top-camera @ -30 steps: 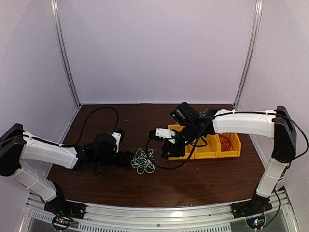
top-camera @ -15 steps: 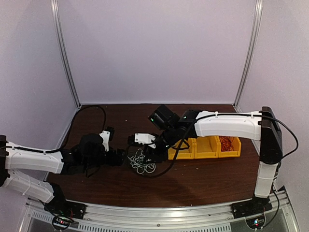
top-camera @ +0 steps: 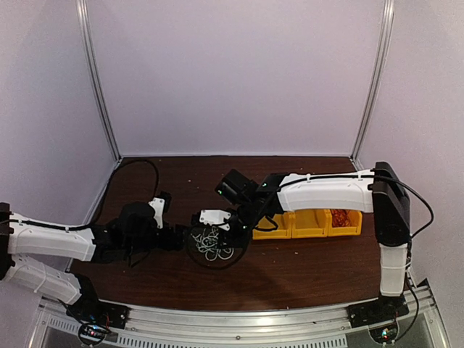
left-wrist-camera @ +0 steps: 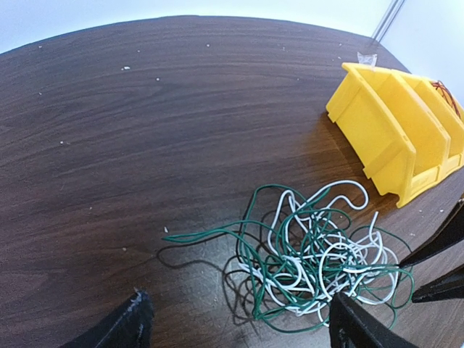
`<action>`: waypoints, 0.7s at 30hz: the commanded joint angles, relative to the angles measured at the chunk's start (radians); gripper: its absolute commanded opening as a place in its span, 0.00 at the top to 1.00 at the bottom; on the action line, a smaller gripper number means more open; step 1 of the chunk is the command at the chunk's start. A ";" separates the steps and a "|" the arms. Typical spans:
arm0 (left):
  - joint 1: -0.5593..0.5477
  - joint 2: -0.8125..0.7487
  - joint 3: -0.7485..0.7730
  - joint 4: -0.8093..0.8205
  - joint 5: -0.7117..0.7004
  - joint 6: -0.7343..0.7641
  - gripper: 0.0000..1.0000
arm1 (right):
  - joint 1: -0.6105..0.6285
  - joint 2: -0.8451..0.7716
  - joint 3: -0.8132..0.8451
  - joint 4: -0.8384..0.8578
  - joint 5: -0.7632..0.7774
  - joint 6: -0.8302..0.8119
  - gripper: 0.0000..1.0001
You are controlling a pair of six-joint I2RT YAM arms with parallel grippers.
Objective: Untangle the cables
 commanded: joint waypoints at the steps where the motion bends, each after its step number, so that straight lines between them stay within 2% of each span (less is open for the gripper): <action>1: 0.004 0.010 -0.011 0.042 -0.010 0.011 0.14 | 0.001 -0.005 0.030 -0.003 0.055 0.035 0.74; 6: 0.004 0.013 -0.015 0.050 -0.012 0.013 0.14 | 0.001 -0.006 0.022 0.012 0.100 0.051 0.60; 13: 0.004 0.020 -0.016 0.057 -0.009 0.011 0.14 | 0.001 0.002 0.025 0.015 0.129 0.071 0.65; 21: 0.005 0.022 -0.018 0.061 -0.012 0.012 0.14 | 0.001 -0.042 0.023 0.019 0.105 0.079 0.56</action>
